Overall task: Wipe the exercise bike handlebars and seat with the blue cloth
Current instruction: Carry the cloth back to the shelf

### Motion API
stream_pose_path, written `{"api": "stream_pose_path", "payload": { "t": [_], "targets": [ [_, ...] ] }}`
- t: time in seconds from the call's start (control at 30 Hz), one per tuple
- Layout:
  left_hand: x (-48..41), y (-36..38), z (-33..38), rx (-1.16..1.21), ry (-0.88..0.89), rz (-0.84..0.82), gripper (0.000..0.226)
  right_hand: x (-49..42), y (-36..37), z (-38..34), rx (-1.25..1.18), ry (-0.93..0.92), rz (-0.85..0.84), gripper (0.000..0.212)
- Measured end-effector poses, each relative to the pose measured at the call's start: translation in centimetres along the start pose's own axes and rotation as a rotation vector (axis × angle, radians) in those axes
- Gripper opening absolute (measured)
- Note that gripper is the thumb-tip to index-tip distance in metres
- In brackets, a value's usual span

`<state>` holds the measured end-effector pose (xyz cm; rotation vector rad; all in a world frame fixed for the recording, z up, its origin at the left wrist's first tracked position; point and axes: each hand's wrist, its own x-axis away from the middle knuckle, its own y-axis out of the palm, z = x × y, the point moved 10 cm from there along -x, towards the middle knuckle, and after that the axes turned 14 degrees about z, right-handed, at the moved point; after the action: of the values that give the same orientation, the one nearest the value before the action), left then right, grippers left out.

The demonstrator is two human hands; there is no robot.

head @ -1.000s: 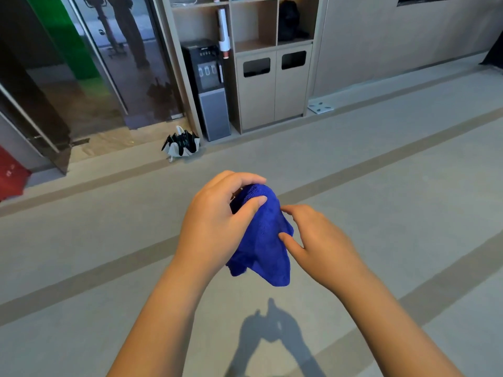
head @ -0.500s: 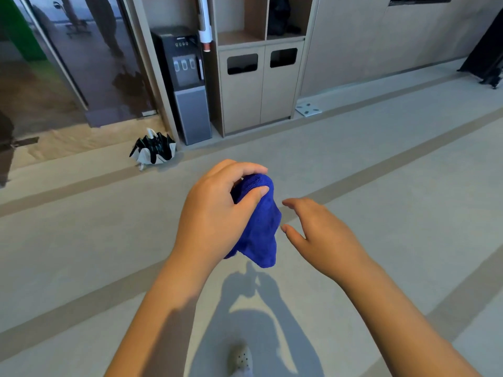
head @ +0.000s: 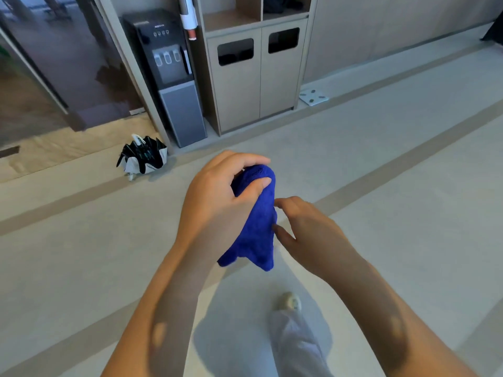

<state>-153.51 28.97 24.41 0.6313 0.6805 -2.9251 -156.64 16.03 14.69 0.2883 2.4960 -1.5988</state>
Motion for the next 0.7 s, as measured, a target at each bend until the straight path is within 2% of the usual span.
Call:
{"api": "stream_pose_path", "payload": {
  "t": [0.33,0.7],
  "targets": [
    [-16.6,11.1,-0.7,-0.053,0.042,0.064,0.026,-18.9,-0.6,8.8,-0.044,-0.104,-0.022,0.037],
    [-30.9,20.2,-4.0,-0.05,0.031,0.091,0.025,-34.1,1.1,16.3,-0.106,-0.107,-0.018,0.037]
  ]
}}
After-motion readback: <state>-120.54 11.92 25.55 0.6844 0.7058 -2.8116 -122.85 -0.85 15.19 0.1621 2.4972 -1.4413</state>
